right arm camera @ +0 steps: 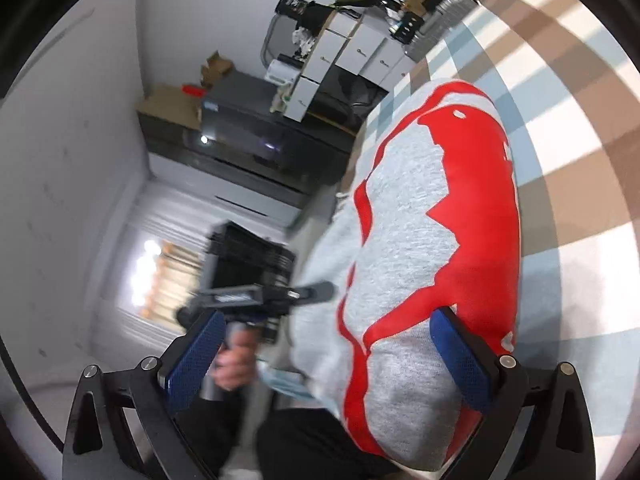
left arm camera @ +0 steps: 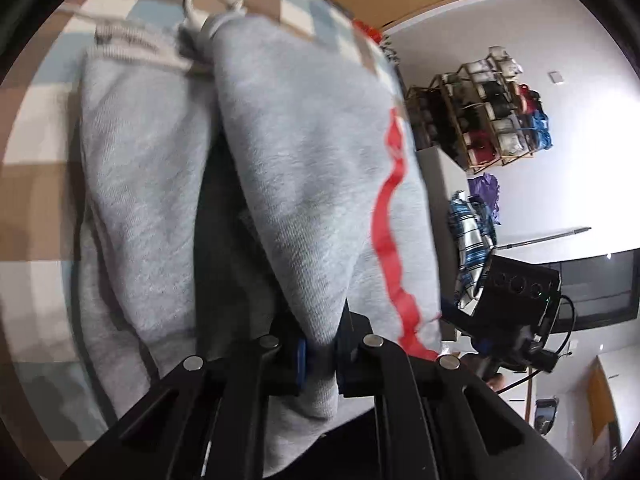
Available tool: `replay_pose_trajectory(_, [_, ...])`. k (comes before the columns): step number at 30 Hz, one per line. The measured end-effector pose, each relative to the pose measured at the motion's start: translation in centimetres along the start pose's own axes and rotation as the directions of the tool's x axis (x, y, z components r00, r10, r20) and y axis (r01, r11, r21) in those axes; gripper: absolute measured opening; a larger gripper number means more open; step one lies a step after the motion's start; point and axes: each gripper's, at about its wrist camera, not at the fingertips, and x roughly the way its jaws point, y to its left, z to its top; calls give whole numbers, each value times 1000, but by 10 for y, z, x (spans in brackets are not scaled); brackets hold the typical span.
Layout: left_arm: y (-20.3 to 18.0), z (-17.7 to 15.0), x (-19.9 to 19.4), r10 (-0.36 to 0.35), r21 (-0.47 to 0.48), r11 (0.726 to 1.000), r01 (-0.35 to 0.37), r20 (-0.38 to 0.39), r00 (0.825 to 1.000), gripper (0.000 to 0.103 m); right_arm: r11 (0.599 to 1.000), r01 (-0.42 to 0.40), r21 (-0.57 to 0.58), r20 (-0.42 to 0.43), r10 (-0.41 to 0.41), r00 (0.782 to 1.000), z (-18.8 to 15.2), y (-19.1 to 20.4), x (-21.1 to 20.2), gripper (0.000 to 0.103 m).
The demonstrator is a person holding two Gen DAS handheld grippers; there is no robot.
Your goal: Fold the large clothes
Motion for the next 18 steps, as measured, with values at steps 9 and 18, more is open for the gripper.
replay_pose_trajectory(9, [-15, 9, -35, -80, 59, 995, 75, 89, 993, 5, 989, 83, -119, -51, -90, 995, -14, 32, 22, 103])
replay_pose_trajectory(18, [31, 0, -13, 19, 14, 1000, -21, 90, 996, 4, 899, 331, -286, -134, -380, 915, -28, 45, 73, 103])
